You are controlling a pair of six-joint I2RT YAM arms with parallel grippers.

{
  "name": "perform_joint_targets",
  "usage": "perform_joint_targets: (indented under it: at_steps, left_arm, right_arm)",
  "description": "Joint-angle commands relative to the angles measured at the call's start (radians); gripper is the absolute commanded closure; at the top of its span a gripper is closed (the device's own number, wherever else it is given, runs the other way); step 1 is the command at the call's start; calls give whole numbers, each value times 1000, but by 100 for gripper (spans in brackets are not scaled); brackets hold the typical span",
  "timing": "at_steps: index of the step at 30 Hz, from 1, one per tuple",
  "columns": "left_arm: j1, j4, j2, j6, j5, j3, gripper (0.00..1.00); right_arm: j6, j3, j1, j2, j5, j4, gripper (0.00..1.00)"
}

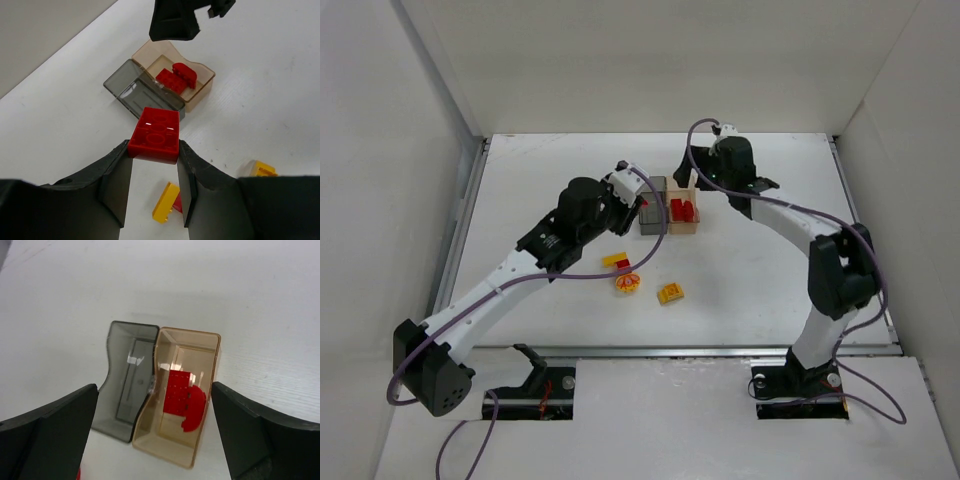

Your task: Sort the legos into containers by color

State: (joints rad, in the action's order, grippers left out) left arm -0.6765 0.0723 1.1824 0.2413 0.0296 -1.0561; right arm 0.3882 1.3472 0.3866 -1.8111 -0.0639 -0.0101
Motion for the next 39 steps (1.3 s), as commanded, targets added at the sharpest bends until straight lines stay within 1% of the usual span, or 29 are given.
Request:
perform_joint_targets:
  at_steps: [1, 3, 4, 5, 7, 8, 9, 11, 12, 13, 14, 15, 16, 18, 19, 21, 22, 25, 28, 32, 37, 39]
  left_arm:
    - [3, -25, -23, -10, 133, -70, 100]
    - [3, -11, -14, -26, 188, -108, 100]
    - [3, -2, -13, -40, 197, -120, 100]
    - [3, -2, -3, -57, 216, -133, 100]
    - [3, -2, 9, -111, 243, -166, 100]
    - [3, -2, 22, -135, 297, -188, 100]
    - [3, -2, 22, -135, 338, -188, 100]
    - [3, -14, 37, -157, 421, -223, 100]
    - [3, -23, 51, -174, 459, -235, 100]
    - [3, -23, 69, -210, 527, -266, 100]
    - [3, -11, 80, -221, 562, -281, 100]
    - [-8, -11, 89, -221, 594, -294, 100]
    - [-8, 1, 98, -232, 625, -306, 100]
    - [-17, 12, 111, -247, 625, -329, 100]
    - [-29, 12, 120, -258, 616, -329, 100]
    - [-38, 36, 132, -258, 607, -338, 100]
    - [-47, 37, 132, -258, 598, -349, 100]
    - [-58, 87, 161, -313, 526, -363, 100]
    - [-67, 142, 201, -333, 515, -406, 100]
    - [-67, 132, 210, -355, 515, -418, 100]
    - [-77, 145, 210, -355, 515, -400, 100]
    - [-77, 164, 210, -355, 515, -400, 100]
  right_arm:
    - [-303, -67, 27, 261, -70, -100, 0]
    - [-430, -136, 66, 370, -48, -100, 2]
    - [-490, -216, 83, 427, -48, -100, 2]
    - [-585, -258, 101, 531, -39, -100, 5]
    - [-633, -337, 147, 619, -39, -100, 8]
    - [-655, -405, 178, 692, -50, -100, 16]
    - [-670, -434, 178, 725, -50, -100, 23]
    - [-683, -497, 236, 785, -41, -100, 38]
    - [-683, -506, 251, 832, -25, -100, 54]
    - [-683, -516, 274, 852, 10, -100, 55]
    - [-683, -516, 275, 869, 24, -100, 55]
    - [-674, -540, 275, 907, 24, -100, 49]
    - [-673, -549, 275, 927, 24, -100, 46]
    - [-686, -565, 284, 964, 10, -100, 41]
    - [-686, -565, 284, 992, 10, -100, 37]
    - [-686, -565, 293, 1001, 22, -100, 32]
    - [-686, -565, 307, 1013, 35, -100, 28]
    - [-686, -545, 316, 1013, 29, -100, 24]
    - [-704, -533, 316, 978, 0, -100, 24]
    - [-730, -513, 348, 941, -10, -91, 23]
    - [-739, -491, 357, 920, 1, -91, 25]
    - [-739, -491, 357, 909, 1, -91, 28]
